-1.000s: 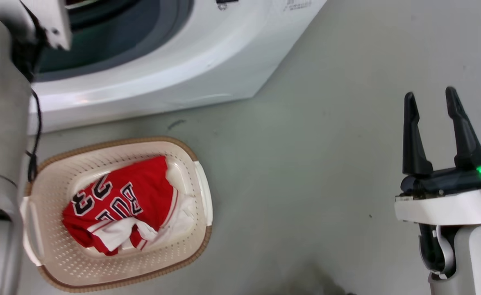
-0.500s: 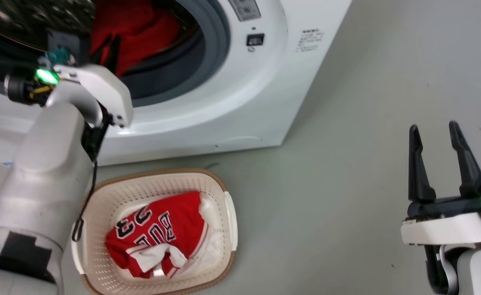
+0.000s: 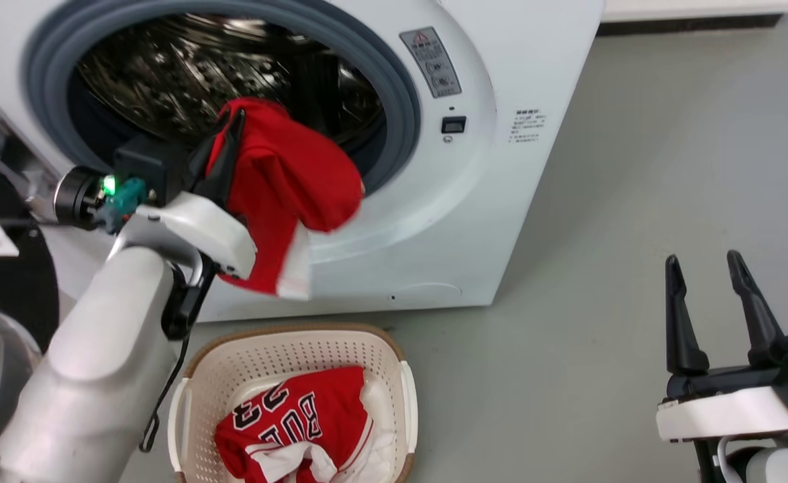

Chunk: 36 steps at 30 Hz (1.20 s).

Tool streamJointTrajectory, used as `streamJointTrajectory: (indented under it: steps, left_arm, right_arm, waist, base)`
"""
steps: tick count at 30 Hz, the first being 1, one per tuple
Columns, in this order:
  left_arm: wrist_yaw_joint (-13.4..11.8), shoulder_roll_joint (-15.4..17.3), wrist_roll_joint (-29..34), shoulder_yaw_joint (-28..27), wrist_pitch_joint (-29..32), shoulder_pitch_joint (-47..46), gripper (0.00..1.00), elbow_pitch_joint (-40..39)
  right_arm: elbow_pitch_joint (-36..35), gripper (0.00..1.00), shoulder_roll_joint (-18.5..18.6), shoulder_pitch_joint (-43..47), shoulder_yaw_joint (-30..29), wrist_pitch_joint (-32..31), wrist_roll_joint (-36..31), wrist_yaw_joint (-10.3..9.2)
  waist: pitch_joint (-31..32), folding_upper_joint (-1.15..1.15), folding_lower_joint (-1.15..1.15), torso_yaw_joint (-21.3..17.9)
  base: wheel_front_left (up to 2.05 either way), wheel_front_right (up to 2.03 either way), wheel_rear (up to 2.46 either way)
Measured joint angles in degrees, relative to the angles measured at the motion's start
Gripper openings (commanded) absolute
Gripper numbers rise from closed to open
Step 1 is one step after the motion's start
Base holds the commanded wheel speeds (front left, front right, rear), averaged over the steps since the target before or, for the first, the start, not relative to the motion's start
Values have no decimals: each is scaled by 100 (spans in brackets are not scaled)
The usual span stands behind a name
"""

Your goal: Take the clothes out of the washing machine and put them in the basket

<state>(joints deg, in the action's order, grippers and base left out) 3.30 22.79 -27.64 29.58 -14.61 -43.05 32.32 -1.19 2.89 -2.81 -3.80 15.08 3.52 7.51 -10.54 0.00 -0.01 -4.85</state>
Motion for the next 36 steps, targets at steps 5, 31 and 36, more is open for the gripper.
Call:
streamJointTrajectory:
  steps: [5,31,36]
  left_arm:
    - [-422,280,-16,-62,249,684,0,-1374]
    - [-1162,721,-76,364,988,2587,0,-3639]
    - [-995,514,-142,531,835,2627,0,-3060]
  right_arm:
    - [34,100,0,120,10,0,-5,0]
    - [5,100,0,69,8,0,-26,0]
    - [-74,100,0,-148,-5,0,-57,0]
  waist:
    - [225,0,0,67]
    - [-68,0,1,137]
    - [-449,0,2,116]
  base:
    - [0,0,0]
    - [0,0,0]
    - [0,0,0]
